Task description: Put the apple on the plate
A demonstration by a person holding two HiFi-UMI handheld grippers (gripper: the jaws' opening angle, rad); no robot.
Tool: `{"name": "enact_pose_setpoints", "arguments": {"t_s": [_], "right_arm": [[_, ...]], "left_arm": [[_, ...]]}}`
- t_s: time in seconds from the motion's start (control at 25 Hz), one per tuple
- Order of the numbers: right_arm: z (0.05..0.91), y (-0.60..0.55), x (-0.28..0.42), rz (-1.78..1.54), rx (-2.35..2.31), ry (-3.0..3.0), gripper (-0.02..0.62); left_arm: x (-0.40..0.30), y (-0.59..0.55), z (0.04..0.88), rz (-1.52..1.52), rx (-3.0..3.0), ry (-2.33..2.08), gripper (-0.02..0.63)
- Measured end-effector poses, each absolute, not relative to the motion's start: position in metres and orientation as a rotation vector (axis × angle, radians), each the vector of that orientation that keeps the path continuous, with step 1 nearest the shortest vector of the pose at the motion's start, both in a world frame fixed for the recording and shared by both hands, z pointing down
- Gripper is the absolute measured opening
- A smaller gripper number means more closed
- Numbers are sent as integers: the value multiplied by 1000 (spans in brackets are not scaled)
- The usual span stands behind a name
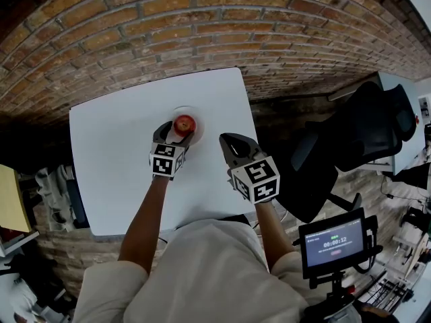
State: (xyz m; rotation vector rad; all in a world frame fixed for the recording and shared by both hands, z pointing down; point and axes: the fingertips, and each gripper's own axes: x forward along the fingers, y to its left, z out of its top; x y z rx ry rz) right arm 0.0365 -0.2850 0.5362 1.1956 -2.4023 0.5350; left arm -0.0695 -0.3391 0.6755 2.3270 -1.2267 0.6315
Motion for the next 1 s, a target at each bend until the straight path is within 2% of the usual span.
{"name": "enact_pose_setpoints", "arguments": {"t_s": [0.76,0.84,1.0], "right_arm": [[513,-265,40,474,1202,-2441,2],[510,-263,41,466,1208,-2444,2],[505,-256,41,445,1210,-2454,2]], "left_arm": [[-81,-314,641,668,2320,-1298,328],[-82,-311,634,660,2328,-1315,285],[-83,-305,620,627,2353,-1336,261]]}}
